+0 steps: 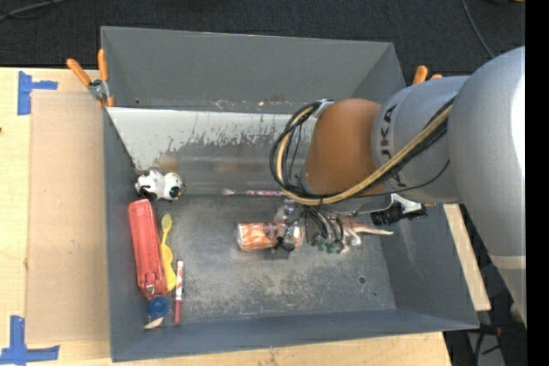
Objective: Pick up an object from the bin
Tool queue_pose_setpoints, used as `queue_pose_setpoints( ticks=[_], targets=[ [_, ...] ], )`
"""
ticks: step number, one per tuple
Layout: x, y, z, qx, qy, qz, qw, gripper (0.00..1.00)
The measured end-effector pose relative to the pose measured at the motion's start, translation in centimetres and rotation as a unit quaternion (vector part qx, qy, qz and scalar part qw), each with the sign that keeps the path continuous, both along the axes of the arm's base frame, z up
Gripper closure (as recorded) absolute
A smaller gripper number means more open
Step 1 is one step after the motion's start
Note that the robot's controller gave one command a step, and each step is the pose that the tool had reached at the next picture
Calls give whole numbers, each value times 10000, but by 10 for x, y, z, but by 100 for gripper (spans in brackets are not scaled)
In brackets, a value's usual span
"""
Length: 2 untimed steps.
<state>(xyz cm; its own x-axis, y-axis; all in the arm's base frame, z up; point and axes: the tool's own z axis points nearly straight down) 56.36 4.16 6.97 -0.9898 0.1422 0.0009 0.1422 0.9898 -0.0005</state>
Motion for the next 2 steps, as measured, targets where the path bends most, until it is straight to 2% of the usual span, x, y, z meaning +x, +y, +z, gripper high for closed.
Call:
queue_pose_setpoints(
  ticks=[1, 2],
  targets=[
    [-36, 5, 21, 6, 17, 1692, 9856, 0],
    [-36, 5, 20, 7, 15, 1675, 9859, 100]
  ],
)
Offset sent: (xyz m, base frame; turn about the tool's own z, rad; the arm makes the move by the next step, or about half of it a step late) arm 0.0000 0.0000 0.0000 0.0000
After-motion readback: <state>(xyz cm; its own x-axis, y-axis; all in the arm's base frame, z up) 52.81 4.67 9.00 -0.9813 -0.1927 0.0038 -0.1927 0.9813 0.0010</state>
